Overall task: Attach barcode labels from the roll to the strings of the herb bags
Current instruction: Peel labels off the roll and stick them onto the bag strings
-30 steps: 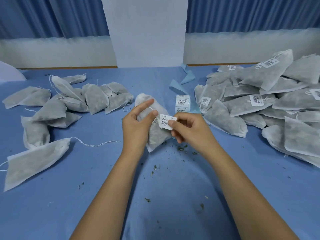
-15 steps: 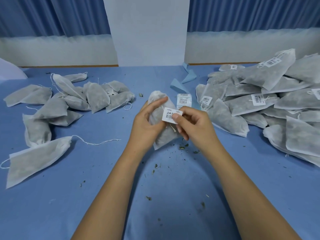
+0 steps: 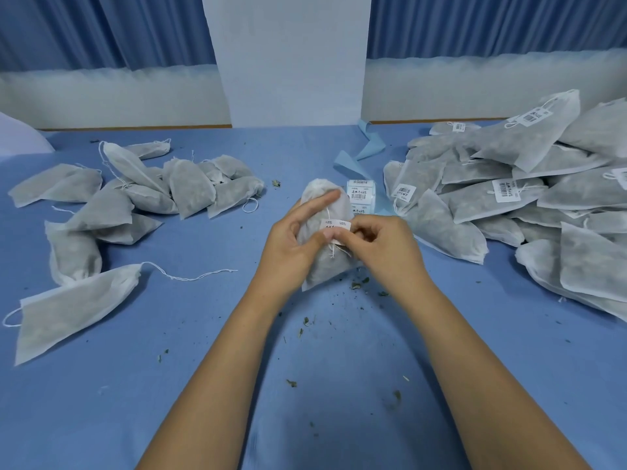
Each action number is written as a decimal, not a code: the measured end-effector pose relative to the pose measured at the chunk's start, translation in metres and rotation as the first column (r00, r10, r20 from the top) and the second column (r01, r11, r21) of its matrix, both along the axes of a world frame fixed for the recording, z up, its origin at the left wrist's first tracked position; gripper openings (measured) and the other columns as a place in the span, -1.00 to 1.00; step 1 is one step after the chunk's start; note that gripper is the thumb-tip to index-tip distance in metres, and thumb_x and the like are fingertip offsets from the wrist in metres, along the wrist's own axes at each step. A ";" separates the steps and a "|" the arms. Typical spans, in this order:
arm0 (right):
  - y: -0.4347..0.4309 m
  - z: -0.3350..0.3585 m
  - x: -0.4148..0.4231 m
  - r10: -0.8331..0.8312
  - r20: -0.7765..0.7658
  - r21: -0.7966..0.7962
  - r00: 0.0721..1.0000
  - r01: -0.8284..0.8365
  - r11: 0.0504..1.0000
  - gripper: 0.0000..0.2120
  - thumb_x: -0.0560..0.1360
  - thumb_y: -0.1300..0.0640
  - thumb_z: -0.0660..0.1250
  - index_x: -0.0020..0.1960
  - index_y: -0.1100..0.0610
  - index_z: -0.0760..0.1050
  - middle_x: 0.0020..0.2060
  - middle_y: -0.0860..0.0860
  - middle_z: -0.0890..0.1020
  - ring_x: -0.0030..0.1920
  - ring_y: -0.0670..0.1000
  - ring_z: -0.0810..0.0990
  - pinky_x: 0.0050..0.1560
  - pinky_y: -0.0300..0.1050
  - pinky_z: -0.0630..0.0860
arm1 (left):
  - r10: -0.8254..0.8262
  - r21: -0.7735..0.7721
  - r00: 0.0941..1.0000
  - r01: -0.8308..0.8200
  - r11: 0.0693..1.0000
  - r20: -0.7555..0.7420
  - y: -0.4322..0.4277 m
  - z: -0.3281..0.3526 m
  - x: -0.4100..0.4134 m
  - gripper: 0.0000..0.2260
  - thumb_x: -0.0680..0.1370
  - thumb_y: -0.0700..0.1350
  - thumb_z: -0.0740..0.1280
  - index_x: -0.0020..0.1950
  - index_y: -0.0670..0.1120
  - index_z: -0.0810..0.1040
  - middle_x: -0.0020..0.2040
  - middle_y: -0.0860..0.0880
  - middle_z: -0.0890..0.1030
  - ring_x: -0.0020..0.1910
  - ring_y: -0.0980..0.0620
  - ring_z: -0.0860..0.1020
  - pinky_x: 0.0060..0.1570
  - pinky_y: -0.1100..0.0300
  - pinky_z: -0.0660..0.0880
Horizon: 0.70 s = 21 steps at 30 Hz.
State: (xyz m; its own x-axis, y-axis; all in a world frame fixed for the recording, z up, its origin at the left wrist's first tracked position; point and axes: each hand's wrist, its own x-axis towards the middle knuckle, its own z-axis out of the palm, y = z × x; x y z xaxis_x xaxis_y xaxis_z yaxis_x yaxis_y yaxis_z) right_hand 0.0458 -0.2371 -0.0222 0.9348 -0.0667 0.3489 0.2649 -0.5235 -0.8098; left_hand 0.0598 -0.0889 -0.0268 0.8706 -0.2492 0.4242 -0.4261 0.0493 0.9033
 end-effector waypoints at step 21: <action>-0.057 0.022 -0.049 0.077 -0.057 0.556 0.995 -0.033 0.830 -0.97 0.40 0.24 0.48 -0.22 0.18 0.65 -0.38 -0.01 0.66 -0.39 -0.13 0.58 -0.39 -0.32 0.46 | 0.232 -0.151 0.973 -0.229 0.962 0.001 -0.081 0.024 -0.031 -0.74 0.53 -0.25 0.39 0.08 0.10 0.65 0.09 0.11 0.68 0.13 0.14 0.60 0.14 0.20 0.51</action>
